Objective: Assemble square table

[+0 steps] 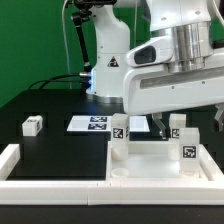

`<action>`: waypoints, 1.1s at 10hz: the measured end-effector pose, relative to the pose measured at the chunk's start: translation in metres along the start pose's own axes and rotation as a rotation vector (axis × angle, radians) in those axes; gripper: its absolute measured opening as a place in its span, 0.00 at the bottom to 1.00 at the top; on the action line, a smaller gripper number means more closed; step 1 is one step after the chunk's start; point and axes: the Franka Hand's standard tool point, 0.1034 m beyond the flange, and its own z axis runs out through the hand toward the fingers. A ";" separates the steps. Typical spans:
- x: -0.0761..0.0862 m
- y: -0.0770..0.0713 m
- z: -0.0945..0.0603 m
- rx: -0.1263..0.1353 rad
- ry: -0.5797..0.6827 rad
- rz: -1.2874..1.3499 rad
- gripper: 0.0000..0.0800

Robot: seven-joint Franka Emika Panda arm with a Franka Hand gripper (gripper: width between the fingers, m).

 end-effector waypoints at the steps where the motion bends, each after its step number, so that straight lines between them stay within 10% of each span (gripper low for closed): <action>1: -0.003 0.001 0.001 0.008 -0.047 0.028 0.81; 8: 0.002 0.010 0.008 -0.009 -0.034 0.116 0.81; 11: 0.002 0.010 0.009 -0.010 -0.035 0.222 0.49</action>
Offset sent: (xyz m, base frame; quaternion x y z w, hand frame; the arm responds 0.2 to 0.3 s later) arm 0.0000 0.0000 0.0000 0.0000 0.0000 0.0000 1.0000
